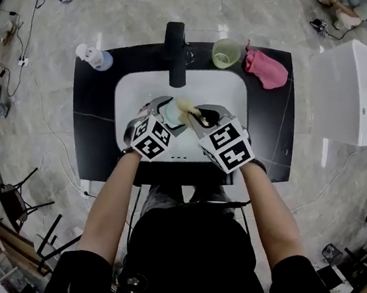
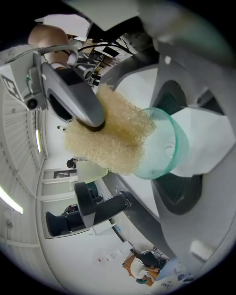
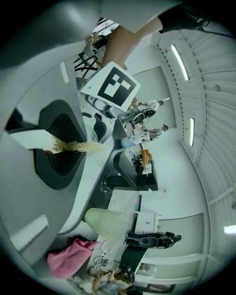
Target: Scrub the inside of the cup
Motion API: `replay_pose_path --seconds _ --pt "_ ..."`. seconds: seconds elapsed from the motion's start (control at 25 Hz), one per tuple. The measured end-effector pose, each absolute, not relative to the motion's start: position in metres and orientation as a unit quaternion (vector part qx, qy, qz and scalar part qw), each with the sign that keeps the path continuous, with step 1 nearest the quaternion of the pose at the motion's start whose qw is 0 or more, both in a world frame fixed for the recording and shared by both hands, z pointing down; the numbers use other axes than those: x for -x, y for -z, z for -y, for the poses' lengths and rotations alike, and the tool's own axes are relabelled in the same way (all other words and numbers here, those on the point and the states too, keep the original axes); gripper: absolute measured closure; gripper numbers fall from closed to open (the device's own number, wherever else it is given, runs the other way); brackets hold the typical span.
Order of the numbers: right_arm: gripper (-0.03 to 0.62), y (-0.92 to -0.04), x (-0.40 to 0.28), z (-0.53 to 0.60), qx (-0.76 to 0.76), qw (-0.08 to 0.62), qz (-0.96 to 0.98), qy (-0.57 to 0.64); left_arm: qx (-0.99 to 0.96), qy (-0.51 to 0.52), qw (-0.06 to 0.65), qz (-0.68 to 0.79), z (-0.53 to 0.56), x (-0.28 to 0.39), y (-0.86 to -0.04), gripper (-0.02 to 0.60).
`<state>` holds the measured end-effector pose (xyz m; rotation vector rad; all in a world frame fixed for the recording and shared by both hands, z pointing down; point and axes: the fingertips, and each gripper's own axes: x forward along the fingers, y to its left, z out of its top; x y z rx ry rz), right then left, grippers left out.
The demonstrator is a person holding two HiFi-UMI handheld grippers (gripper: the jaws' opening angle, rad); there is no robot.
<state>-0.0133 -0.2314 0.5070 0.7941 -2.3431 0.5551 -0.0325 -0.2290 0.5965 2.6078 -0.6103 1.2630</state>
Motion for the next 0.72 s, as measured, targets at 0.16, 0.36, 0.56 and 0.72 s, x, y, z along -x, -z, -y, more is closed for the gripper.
replay_pose_path --seconds 0.16,0.36,0.56,0.72 --pt "0.551 -0.503 0.021 0.223 -0.266 0.320 0.889 -0.190 -0.871 -0.437 0.093 0.205 0.225 0.035 -0.595 0.204" --pt "0.551 -0.513 0.028 0.222 -0.248 0.358 0.884 -0.166 -0.874 -0.448 0.066 0.174 0.216 0.032 -0.588 0.206" --pt "0.551 -0.528 0.029 0.224 -0.238 0.393 0.882 -0.106 -0.876 -0.451 0.043 0.165 0.213 0.024 -0.574 0.206" --pt "0.549 -0.534 0.033 0.216 -0.206 0.423 0.881 -0.044 -0.873 -0.461 0.015 0.161 0.209 0.022 -0.570 0.206"
